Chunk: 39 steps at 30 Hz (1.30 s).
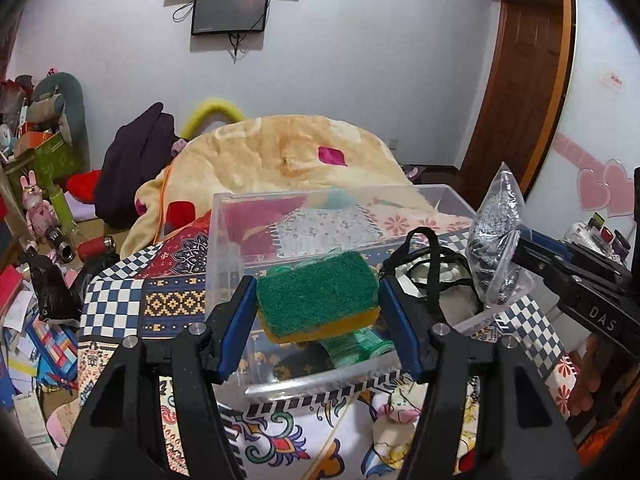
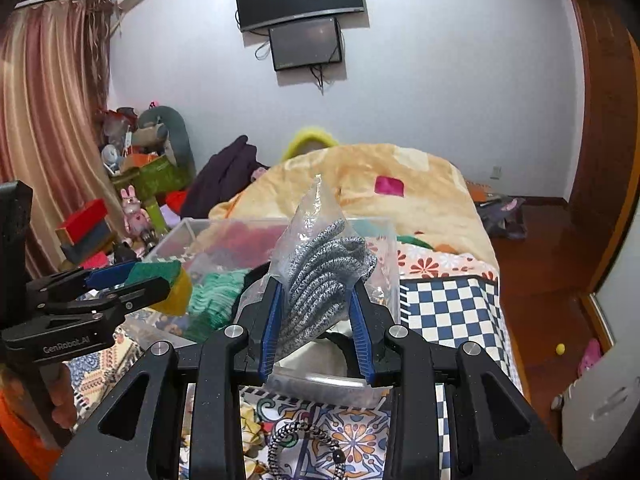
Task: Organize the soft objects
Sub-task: 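Place the sponge into the box with the left tool while the right tool drops the scrubber in, then grasp the white cloth with the left tool while the right tool grasps the braided cord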
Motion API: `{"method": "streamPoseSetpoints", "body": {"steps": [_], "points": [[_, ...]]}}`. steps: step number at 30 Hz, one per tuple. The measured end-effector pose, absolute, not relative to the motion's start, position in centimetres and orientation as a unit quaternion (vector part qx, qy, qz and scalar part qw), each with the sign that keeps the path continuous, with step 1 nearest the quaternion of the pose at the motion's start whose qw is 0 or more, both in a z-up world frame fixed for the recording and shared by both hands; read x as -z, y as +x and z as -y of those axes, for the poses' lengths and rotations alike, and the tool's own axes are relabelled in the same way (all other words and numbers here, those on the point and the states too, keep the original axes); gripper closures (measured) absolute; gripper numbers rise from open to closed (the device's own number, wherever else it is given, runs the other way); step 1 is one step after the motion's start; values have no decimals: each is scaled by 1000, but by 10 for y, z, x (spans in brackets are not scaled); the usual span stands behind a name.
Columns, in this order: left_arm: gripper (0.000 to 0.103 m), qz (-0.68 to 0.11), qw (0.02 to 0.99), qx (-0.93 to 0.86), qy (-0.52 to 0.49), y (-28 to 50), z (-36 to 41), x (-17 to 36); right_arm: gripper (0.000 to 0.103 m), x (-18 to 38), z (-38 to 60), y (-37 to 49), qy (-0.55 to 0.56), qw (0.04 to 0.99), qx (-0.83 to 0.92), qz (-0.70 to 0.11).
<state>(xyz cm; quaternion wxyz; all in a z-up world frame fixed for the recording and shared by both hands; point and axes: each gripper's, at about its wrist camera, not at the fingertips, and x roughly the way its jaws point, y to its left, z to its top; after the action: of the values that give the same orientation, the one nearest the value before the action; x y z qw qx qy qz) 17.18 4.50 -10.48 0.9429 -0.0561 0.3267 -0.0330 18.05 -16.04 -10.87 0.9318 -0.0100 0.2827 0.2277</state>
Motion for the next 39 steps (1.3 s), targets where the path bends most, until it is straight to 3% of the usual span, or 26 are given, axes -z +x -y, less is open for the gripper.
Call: {"method": "streamPoseSetpoints", "body": {"steps": [15, 18, 20, 27, 31, 39], "points": [[36, -363, 929, 45, -57, 182, -39, 119, 72, 125, 141, 195, -41, 916, -235, -322], [34, -363, 928, 48, -62, 180, -40, 117, 64, 126, 139, 190, -55, 913, -238, -326], [34, -362, 928, 50, -67, 177, -41, 114, 53, 126, 140, 187, -60, 915, -237, -322], [29, -330, 939, 54, -77, 153, -44, 92, 49, 112, 152, 171, -64, 919, -239, -306], [27, -309, 946, 55, -78, 135, -47, 77, 40, 100, 161, 156, -63, 925, -239, -288], [11, -296, 951, 46, -72, 96, -50, 70, 21, 94, 184, 130, -44, 933, -232, -271]]}}
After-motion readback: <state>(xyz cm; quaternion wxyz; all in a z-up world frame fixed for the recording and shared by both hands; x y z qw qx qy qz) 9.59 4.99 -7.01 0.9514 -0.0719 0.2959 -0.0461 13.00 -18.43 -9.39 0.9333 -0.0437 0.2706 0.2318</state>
